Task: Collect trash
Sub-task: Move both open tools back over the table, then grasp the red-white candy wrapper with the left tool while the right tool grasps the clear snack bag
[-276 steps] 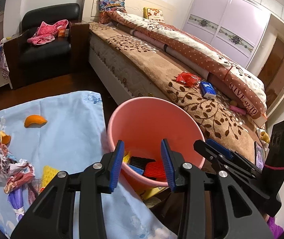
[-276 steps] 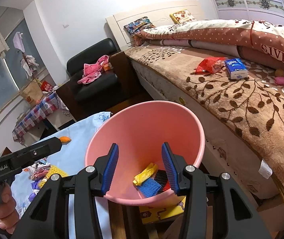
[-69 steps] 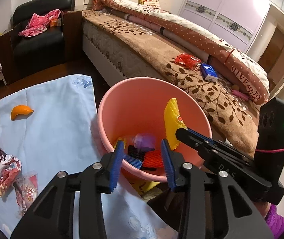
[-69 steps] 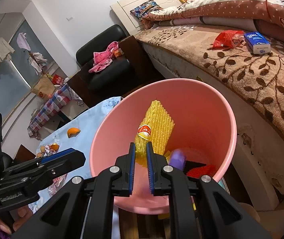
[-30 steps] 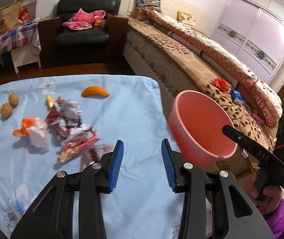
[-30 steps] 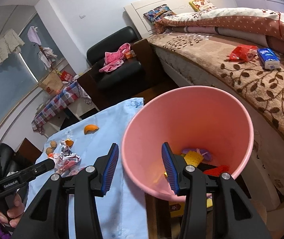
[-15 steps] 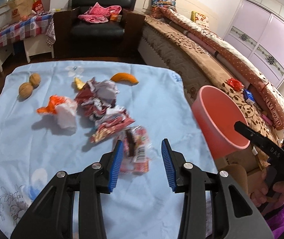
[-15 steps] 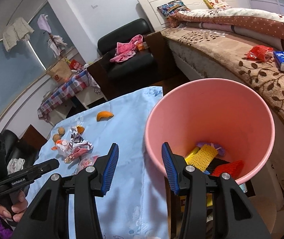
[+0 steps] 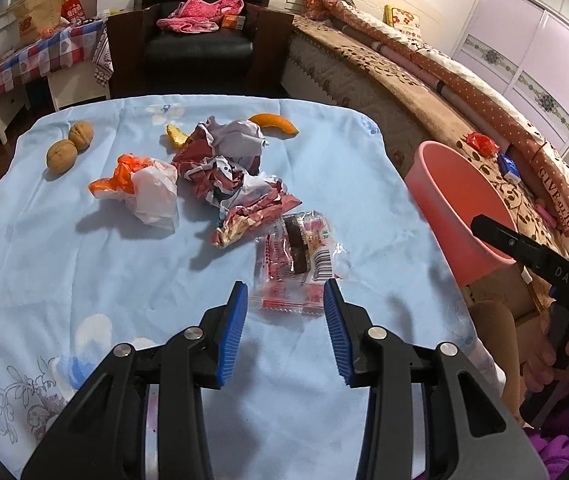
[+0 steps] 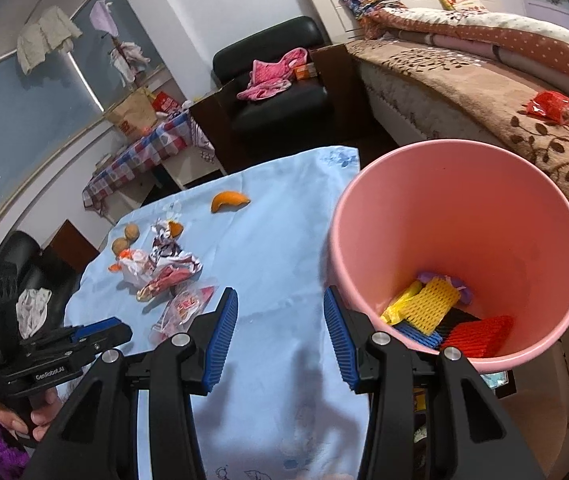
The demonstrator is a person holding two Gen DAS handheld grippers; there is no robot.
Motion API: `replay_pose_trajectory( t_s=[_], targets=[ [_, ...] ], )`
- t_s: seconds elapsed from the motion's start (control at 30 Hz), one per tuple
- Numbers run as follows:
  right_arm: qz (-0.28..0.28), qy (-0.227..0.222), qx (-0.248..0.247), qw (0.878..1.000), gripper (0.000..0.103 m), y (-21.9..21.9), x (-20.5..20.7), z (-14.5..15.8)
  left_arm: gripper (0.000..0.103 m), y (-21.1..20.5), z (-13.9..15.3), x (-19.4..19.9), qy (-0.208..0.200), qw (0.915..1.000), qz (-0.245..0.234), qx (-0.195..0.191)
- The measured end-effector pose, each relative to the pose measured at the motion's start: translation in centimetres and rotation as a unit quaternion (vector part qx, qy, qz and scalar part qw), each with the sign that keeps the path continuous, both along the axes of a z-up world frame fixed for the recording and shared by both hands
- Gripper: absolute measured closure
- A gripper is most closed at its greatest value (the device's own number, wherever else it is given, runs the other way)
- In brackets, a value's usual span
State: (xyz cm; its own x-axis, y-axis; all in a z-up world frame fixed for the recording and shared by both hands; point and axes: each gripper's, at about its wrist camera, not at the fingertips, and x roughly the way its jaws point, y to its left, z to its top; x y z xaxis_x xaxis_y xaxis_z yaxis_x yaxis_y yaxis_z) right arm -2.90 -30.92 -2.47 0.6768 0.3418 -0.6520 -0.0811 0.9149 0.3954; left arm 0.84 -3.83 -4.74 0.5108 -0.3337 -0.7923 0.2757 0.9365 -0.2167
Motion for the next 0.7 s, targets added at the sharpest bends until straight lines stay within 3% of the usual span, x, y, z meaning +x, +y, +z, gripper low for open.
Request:
replay_pose_trajectory(
  t_s=[0.2,0.47,0.63,0.7],
  targets=[
    [0.016,0.007,-0.011,1.0,0.059,1.2,0.2,-0.4,0.063,1.2,0.2,1.4,-0.017,0.9996,0.023,0.0],
    [0.032,0.012,-0.02,0.999,0.059,2.6,0.4,-0.3,0.063,0.6,-1.2,4.5,-0.027,0.9991,0.007,0.032],
    [0.054,0.016,-0.006,0.998,0.059,3.6,0.4,0.0,0.064,0.9,-2.3,5.3,-0.02,0.9996,0.003,0.019],
    [0.064,0.019,0.0,0.998,0.057,4.0,0.6,0.1,0.08,1.1,-2.3,5.1,-0.028,0.9996,0.002,0.003]
  ],
)
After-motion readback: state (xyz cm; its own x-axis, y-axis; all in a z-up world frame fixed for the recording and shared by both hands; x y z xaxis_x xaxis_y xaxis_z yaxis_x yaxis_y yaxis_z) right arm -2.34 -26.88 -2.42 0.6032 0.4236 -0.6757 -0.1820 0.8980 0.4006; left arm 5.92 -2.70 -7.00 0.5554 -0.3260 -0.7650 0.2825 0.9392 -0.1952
